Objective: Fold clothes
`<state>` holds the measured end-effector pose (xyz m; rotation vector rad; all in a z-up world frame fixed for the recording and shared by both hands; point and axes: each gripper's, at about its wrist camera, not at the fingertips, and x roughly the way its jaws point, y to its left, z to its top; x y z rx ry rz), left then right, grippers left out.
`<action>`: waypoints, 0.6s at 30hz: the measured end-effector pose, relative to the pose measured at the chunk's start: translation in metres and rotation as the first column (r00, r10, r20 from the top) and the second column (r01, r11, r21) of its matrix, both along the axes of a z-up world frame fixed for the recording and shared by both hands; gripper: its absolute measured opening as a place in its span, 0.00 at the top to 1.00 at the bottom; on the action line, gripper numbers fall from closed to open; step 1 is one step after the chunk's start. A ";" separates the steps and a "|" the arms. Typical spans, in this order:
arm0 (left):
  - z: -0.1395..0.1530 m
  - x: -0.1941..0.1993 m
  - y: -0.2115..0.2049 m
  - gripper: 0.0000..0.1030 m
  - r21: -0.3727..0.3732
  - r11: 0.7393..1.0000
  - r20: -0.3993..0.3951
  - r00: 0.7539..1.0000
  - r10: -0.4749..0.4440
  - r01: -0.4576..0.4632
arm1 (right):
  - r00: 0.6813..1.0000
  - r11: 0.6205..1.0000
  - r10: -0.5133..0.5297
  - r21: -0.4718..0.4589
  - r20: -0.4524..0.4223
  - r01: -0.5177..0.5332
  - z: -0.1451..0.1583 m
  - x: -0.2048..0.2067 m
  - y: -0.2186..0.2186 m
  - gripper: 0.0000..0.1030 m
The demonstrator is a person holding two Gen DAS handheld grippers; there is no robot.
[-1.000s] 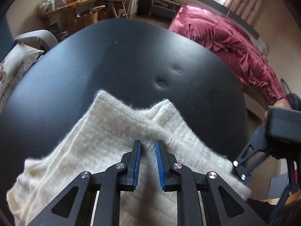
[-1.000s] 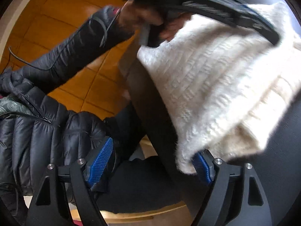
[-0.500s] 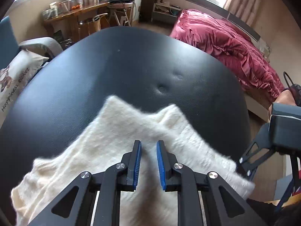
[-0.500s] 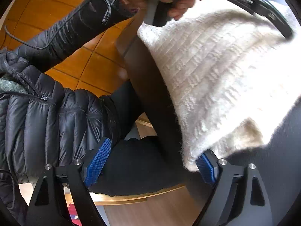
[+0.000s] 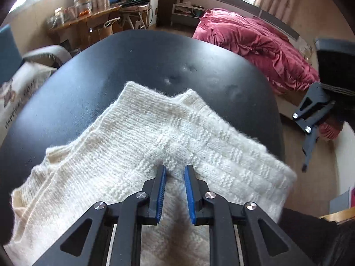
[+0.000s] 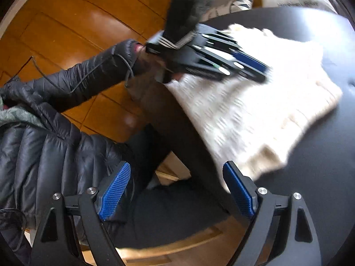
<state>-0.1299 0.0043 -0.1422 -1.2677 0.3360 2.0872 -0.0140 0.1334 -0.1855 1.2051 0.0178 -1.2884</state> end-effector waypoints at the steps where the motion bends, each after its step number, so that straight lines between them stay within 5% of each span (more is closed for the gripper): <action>1: 0.000 0.000 -0.001 0.83 0.006 1.000 0.003 1.000 0.008 -0.008 | 1.000 1.000 0.006 0.005 -0.001 -0.006 -0.002 0.001 -0.007 0.14; 6: 0.004 0.003 -0.008 0.83 0.035 0.999 0.000 1.000 0.030 -0.030 | 0.997 0.989 0.055 0.134 0.053 -0.062 -0.041 0.005 -0.034 0.14; 10: 0.013 0.011 -0.014 0.83 0.122 0.991 0.012 0.999 0.048 -0.049 | 0.999 0.994 0.011 0.105 0.043 -0.016 -0.024 0.005 -0.022 0.14; 13: 0.001 0.021 -0.008 0.83 0.094 0.994 0.008 0.999 0.049 -0.049 | 0.999 0.997 -0.052 0.059 0.017 0.051 -0.013 -0.004 -0.014 0.14; 18: -0.001 0.013 -0.012 0.83 0.183 0.977 0.055 0.993 0.100 -0.108 | 0.992 0.988 -0.119 0.110 0.052 0.112 -0.034 -0.026 -0.010 0.14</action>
